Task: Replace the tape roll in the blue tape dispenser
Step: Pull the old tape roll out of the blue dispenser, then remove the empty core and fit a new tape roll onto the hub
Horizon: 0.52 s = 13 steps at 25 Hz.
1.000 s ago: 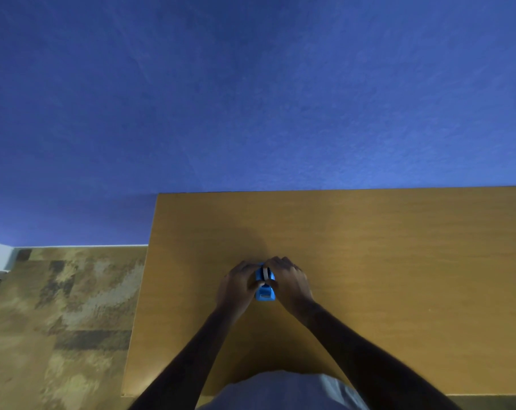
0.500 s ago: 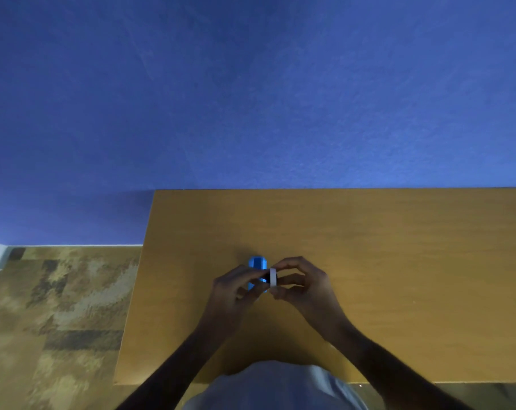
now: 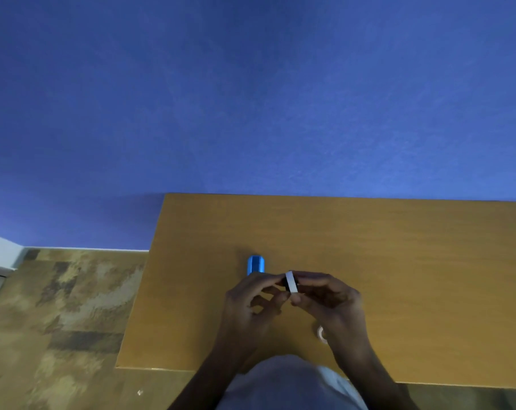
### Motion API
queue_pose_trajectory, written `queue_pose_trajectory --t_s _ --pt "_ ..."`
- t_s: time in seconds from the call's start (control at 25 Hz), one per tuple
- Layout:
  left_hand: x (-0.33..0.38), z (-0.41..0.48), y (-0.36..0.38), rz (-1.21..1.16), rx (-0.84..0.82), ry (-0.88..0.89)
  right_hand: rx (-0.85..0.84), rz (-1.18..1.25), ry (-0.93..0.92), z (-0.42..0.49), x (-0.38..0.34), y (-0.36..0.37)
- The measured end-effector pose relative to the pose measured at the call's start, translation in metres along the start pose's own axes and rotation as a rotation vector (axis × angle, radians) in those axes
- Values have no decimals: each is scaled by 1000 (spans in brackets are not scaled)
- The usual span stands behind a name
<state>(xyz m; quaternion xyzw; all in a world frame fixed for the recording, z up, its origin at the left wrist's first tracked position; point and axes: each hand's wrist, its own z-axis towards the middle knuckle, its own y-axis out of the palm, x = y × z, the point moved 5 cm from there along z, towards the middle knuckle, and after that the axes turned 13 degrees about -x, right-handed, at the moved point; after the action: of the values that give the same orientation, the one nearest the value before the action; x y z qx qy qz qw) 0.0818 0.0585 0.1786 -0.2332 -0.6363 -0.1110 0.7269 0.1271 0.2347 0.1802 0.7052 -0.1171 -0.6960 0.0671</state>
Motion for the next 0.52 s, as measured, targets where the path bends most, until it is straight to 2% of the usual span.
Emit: queue_pose_trajectory --t_s 0.28,0.52 --pt "39 -20 26 41 90 136 -125 6 -134 -29 -34 -19" --pt "56 -40 50 41 113 105 -172 -104 -169 -48 -43 -34"
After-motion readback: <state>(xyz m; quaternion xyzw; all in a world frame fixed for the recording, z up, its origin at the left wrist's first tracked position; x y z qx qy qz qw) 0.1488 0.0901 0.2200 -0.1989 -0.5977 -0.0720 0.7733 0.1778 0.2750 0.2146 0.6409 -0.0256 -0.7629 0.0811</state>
